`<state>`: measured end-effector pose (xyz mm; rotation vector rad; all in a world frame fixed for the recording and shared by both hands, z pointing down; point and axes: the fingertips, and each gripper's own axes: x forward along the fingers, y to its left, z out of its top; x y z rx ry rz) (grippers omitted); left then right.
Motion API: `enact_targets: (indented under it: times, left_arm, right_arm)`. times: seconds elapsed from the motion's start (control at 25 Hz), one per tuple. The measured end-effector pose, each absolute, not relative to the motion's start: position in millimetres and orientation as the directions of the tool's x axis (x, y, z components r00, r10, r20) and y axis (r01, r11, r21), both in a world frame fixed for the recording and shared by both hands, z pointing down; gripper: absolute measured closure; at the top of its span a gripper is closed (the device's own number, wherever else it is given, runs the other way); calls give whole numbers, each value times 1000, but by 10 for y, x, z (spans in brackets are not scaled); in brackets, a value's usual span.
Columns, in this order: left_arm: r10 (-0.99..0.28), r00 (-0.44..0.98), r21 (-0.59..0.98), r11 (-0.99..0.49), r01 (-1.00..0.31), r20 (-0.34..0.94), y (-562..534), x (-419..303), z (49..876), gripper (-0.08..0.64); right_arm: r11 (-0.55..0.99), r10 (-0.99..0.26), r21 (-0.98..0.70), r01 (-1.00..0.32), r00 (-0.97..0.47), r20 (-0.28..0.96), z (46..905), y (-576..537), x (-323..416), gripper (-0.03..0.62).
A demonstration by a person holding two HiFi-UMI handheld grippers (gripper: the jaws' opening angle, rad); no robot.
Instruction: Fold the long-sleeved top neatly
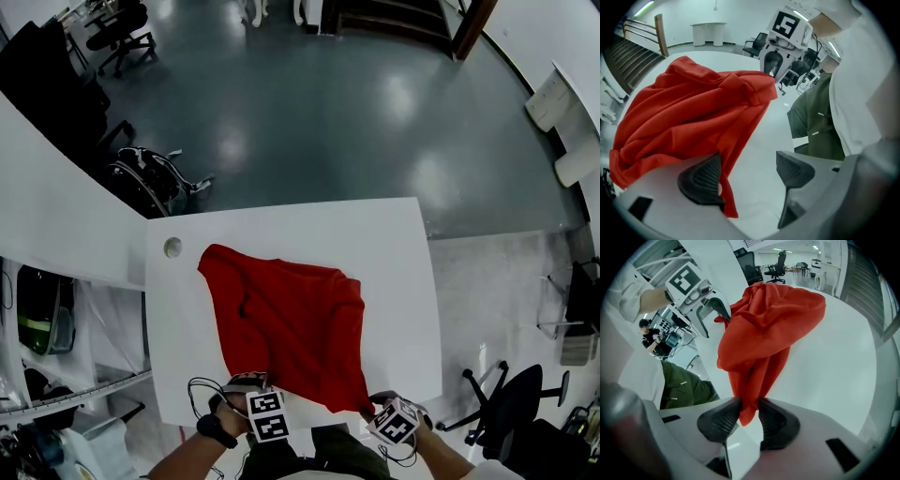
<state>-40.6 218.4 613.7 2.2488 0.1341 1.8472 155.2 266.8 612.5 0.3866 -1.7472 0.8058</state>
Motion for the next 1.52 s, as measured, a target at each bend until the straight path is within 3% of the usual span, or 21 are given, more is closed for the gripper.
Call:
enact_targets:
  times: [0.08, 0.24, 0.52, 0.84, 1.08, 1.52]
  left_arm:
    - [217, 192, 234, -970, -69, 957, 2208, -402, 6166, 192]
    - [214, 199, 233, -969, -79, 956, 2204, -405, 6173, 193]
    - [213, 210, 234, -969, -84, 954, 2207, -397, 6185, 193]
    - [204, 223, 228, -970, -86, 953, 2197, -419, 6177, 193]
    - [201, 231, 225, -970, -86, 952, 2197, -400, 6182, 193]
    - [196, 236, 221, -971, -87, 952, 2183, -385, 6161, 193]
  right_arm:
    - [704, 163, -349, -618, -338, 927, 6017, 2634, 1636, 416]
    - [725, 151, -329, -605, -327, 933, 5681, 2238, 1922, 402]
    - [779, -148, -92, -621, -324, 935, 5179, 611, 1933, 411]
    - [814, -256, 26, -580, -318, 913, 5084, -215, 1558, 437]
    - [838, -248, 35, -545, -322, 914, 5294, -649, 1295, 459]
    - [853, -64, -99, -512, -293, 954, 5990, -957, 896, 462]
